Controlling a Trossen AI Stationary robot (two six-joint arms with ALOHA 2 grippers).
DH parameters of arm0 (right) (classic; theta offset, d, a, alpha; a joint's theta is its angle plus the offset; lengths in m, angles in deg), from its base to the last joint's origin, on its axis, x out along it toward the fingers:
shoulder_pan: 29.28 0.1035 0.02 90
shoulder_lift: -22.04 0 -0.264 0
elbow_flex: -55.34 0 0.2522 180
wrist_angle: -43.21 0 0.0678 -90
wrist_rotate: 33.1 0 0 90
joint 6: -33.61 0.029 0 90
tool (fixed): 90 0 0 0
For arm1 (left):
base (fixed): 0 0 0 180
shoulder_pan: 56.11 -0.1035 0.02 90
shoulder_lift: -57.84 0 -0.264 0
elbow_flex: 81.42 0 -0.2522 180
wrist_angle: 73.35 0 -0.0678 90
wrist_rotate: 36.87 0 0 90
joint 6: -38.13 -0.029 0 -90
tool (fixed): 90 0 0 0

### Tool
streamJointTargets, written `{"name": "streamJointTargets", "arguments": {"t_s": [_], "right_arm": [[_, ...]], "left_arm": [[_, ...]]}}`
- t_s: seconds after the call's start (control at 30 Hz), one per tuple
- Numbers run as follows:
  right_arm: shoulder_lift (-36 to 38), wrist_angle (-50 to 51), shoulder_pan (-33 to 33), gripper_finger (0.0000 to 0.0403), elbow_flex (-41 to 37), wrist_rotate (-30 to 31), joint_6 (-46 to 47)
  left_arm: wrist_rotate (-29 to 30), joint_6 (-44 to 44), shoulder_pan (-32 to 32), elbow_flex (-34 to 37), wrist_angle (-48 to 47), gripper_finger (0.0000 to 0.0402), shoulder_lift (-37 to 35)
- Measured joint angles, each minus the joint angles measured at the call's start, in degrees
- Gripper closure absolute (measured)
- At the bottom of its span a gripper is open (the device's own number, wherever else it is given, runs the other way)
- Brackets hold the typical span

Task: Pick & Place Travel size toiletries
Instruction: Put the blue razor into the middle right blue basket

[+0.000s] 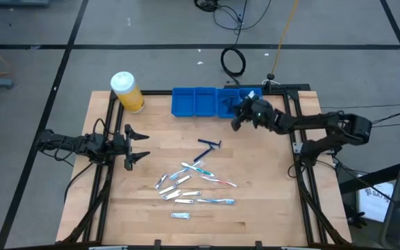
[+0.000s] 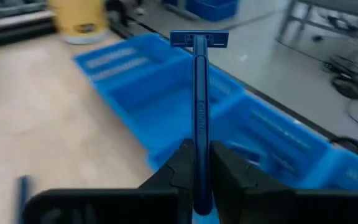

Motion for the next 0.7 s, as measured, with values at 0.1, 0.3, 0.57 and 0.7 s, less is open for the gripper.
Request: {"name": "streamJointTargets", "arguments": {"t_s": [0.1, 0.3, 0.57, 0.7], "right_arm": [[-1.8, 0.9, -2.1, 0.0381, 0.0, -0.1, -0.2], [-6.4, -1.6, -4.5, 0.0381, 0.0, -0.1, -1.1], [-8.5, -2.3, -6.5, 0.0381, 0.0, -0.1, -1.0], [-8.5, -2.6, -6.5, 0.0381, 0.0, -0.2, -1.0]], "left_arm": [[0.0, 0.0, 0.0, 0.0, 0.0, 0.0091, 0.0], [0.0, 0.0, 0.0, 0.0, 0.0, 0.0091, 0.0], [0.0, 0.0, 0.0, 0.0, 0.0, 0.0091, 0.0], [0.0, 0.0, 0.0, 0.0, 0.0, 0.0092, 0.0]]}}
